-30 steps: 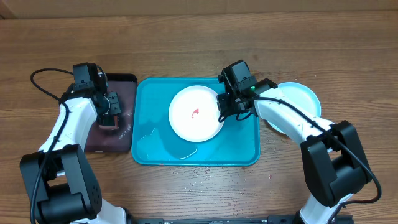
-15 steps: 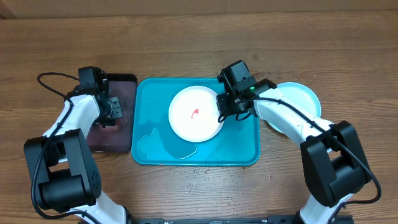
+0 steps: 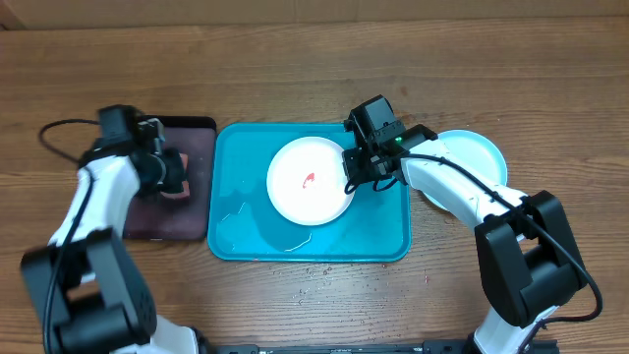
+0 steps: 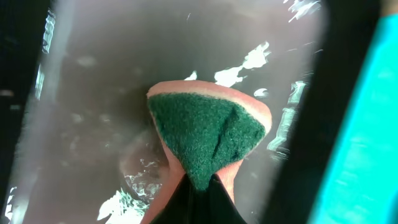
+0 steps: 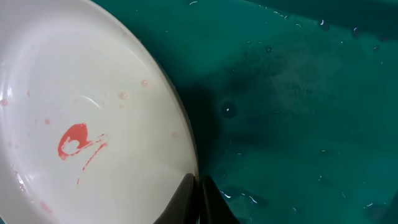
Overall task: Clean dirty plates on tray and stack at the side
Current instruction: 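Dip the sponge in the basin water with the left gripper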
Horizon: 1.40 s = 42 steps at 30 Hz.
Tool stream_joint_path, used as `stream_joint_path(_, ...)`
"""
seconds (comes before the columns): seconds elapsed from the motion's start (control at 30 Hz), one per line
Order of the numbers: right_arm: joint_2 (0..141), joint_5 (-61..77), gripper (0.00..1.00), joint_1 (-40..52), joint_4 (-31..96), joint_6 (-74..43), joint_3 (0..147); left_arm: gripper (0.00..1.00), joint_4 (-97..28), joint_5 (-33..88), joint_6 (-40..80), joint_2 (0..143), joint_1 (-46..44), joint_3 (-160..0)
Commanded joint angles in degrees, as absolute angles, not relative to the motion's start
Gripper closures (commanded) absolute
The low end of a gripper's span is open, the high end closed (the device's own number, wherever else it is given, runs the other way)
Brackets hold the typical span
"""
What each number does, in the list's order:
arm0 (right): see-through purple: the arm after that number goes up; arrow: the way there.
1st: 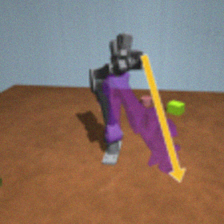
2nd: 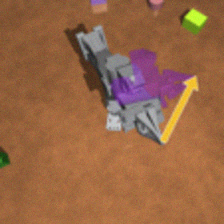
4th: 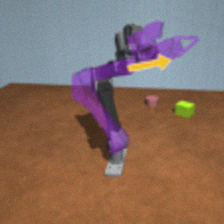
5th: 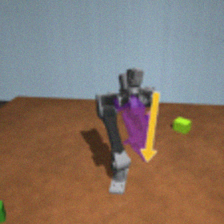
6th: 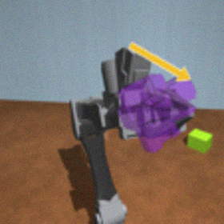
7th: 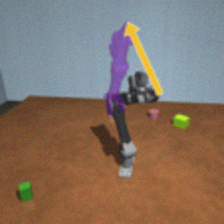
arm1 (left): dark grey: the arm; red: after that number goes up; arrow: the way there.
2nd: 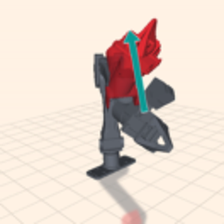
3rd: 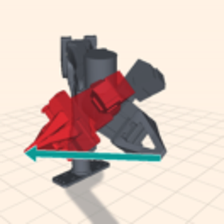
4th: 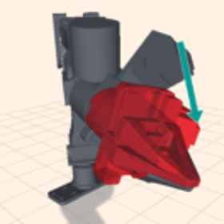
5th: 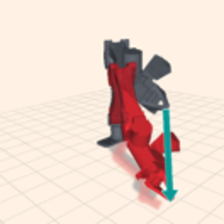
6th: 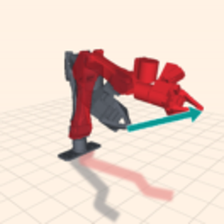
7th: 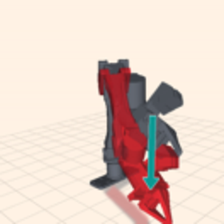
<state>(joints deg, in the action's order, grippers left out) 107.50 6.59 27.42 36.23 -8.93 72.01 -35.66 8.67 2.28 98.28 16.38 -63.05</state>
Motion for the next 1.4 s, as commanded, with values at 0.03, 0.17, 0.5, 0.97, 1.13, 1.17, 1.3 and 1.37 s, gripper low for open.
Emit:
stream_joint_path(0.03,106.43,6.02,0.96,27.68,36.05,-8.54,73.45,0.96,-36.23,23.49,-2.5,91.11,22.5,-62.17)
stream_joint_path(0.17,106.43,6.02,0.96,27.68,36.12,-8.54,73.45,0.96,-34.54,29.15,-5.15,86.89,26.52,-57.69)
stream_joint_path(0.5,106.43,6.02,0.96,27.68,36.47,-8.54,73.45,0.95,-24.08,28.29,-4.69,72.86,28.8,-45.39)
stream_joint_path(0.97,106.43,6.02,0.96,27.68,36.45,-8.51,73.45,0.96,-14.79,30.63,1.72,73.6,28.88,-45.39)
stream_joint_path(1.13,106.43,6.02,0.96,27.68,36.47,-8.51,73.45,0.96,-14.26,31.59,1.72,73.6,28.86,-45.39)
stream_joint_path(1.17,106.43,6.02,0.96,27.68,36.47,-8.54,73.45,0.96,-14.26,31.59,1.72,73.6,28.86,-45.39)
stream_joint_path(1.3,106.43,6.02,0.96,27.68,36.45,-8.51,73.45,0.96,-14.28,31.59,1.74,73.6,28.86,-45.39)
stream_joint_path(1.37,106.43,6.02,0.96,27.68,36.45,-8.51,73.45,0.96,-14.28,31.62,1.74,73.6,28.88,-45.39)
